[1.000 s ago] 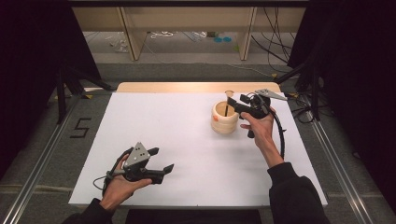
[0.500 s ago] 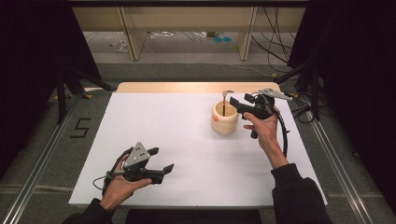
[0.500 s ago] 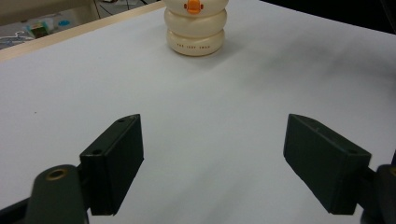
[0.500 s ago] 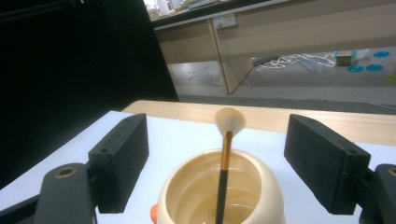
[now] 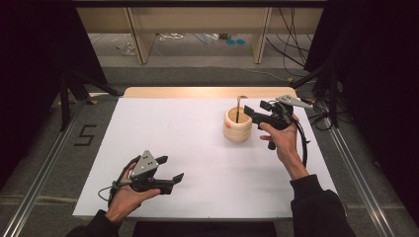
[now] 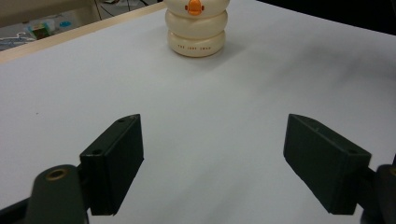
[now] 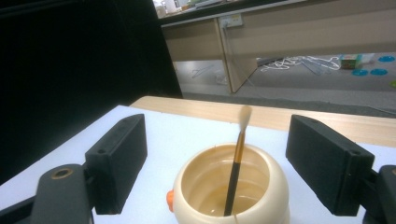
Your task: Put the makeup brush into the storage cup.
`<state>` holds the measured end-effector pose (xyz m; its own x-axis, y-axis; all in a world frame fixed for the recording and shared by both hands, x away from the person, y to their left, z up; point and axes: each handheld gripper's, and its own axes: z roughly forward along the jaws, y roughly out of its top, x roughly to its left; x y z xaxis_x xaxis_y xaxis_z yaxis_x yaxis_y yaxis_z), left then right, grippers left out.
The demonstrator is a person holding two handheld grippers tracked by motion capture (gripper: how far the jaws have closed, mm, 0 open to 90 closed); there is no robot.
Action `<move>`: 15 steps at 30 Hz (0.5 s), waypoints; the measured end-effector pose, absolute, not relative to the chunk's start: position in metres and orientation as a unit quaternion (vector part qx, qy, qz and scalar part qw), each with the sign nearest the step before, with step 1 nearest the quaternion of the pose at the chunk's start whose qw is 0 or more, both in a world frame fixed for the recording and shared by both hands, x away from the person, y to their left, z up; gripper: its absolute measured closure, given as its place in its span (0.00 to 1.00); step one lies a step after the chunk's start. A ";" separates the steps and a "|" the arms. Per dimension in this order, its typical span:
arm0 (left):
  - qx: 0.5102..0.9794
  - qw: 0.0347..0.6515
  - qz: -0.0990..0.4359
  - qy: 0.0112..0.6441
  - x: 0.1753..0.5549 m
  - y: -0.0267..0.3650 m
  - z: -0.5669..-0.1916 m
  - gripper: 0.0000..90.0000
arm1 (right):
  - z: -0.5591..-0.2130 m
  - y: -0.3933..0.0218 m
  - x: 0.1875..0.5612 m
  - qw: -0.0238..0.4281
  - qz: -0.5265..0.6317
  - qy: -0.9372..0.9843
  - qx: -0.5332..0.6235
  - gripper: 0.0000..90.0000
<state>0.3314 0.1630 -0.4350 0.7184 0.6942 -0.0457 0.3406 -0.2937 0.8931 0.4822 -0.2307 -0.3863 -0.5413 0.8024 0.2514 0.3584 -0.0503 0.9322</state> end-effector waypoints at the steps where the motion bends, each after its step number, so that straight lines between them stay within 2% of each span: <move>1: 0.784 0.494 0.179 0.330 0.331 0.163 -0.435 0.22 | -0.387 -0.230 0.481 0.192 0.575 0.664 0.437 0.23; 15: 0.785 0.494 0.179 0.329 0.331 0.163 -0.435 0.22 | -0.381 -0.223 0.469 0.200 0.569 0.681 0.417 0.22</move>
<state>0.3313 0.1630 -0.4349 0.7192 0.6935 -0.0434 0.3389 -0.2956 0.8932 0.4689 -0.2230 -0.3813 -0.5727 0.7947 0.2009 0.3390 0.0065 0.9407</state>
